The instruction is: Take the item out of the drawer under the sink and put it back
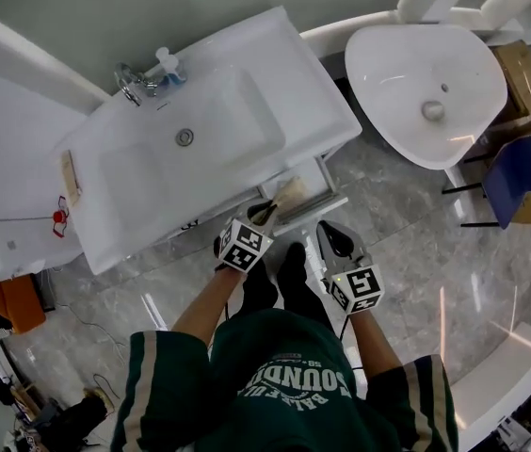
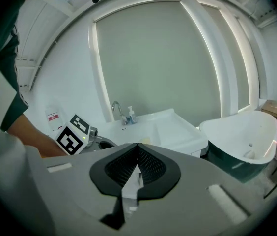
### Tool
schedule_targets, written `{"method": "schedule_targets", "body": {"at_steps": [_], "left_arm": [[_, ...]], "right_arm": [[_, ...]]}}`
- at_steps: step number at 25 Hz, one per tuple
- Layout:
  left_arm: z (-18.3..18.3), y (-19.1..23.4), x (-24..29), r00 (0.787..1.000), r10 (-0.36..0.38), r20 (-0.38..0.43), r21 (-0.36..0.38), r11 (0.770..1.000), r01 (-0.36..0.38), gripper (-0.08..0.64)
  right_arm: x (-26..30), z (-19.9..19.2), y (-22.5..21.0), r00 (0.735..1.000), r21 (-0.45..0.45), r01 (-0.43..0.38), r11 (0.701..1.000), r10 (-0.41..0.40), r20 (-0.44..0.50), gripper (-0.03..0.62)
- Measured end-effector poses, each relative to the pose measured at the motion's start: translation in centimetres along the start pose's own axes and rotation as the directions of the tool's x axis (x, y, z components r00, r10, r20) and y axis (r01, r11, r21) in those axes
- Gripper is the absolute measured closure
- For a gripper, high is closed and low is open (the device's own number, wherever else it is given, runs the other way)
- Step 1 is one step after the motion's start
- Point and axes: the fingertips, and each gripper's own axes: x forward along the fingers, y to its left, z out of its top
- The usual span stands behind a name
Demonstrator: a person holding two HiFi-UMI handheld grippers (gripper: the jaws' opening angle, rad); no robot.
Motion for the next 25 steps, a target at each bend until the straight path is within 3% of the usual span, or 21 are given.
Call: {"method": "schedule_targets", "body": {"at_steps": [5, 10, 16, 21, 25], "left_arm": [[2.2, 2.2, -6.2, 0.992, 0.077, 0.098, -0.029, 0.997, -0.074, 0.469], [5.7, 4.6, -12.7, 0.959, 0.167, 0.230, -0.076, 0.985, -0.153, 0.469], [6.6, 7.6, -18.2, 0.917, 0.250, 0.311, -0.074, 0.968, -0.239, 0.469], [10.4, 7.5, -22.8, 0.871, 0.281, 0.404, -0.050, 0.957, -0.286, 0.469], [11.3, 7.9, -23.2, 0.862, 0.281, 0.423, -0.057, 0.957, -0.284, 0.469]], "right_arm": [[1.0, 4.6, 2.1, 0.998, -0.081, -0.044, 0.996, 0.048, 0.051, 0.591], [1.9, 8.8, 3.0, 0.993, -0.140, -0.056, 0.989, 0.070, 0.099, 0.591], [2.5, 12.6, 4.3, 0.983, -0.181, -0.072, 0.981, 0.101, 0.154, 0.591], [2.8, 14.1, 4.9, 0.979, -0.207, -0.076, 0.975, 0.112, 0.168, 0.591], [2.8, 14.5, 5.3, 0.978, -0.217, -0.075, 0.973, 0.114, 0.172, 0.591]]}}
